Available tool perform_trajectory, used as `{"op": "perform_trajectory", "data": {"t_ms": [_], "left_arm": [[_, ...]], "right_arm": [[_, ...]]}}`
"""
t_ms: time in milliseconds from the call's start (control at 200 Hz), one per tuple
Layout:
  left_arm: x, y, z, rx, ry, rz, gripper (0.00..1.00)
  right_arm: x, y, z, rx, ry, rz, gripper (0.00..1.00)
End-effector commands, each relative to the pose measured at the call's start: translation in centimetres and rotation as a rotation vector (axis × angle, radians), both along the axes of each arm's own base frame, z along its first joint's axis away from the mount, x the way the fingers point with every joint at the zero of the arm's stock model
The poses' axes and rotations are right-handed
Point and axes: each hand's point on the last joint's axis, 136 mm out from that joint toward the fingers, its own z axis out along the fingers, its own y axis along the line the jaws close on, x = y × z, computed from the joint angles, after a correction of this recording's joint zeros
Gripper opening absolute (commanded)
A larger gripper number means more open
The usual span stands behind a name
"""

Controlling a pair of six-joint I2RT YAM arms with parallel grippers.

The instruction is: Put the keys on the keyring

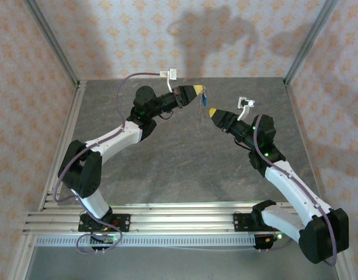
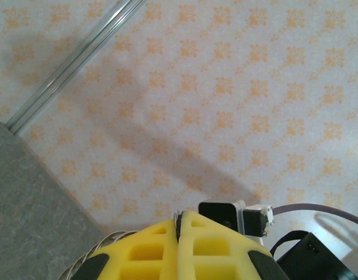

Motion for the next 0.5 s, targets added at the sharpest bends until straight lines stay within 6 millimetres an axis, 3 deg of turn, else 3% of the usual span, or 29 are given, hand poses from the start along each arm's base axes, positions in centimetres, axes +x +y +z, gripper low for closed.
{"op": "perform_trajectory", "data": {"t_ms": [0,490], "left_arm": [[-1.2,0.7,3.2,-0.072,-0.077,0.006,0.0],[-1.3,0.4,3.2,-0.072,-0.075,-0.005,0.0]], "right_arm": [[0.5,0.4,1.7,-0.017,-0.056,-0.01,0.45],[2.7,3.1,4.3,-0.036,-0.107,0.031,0.44]]}}
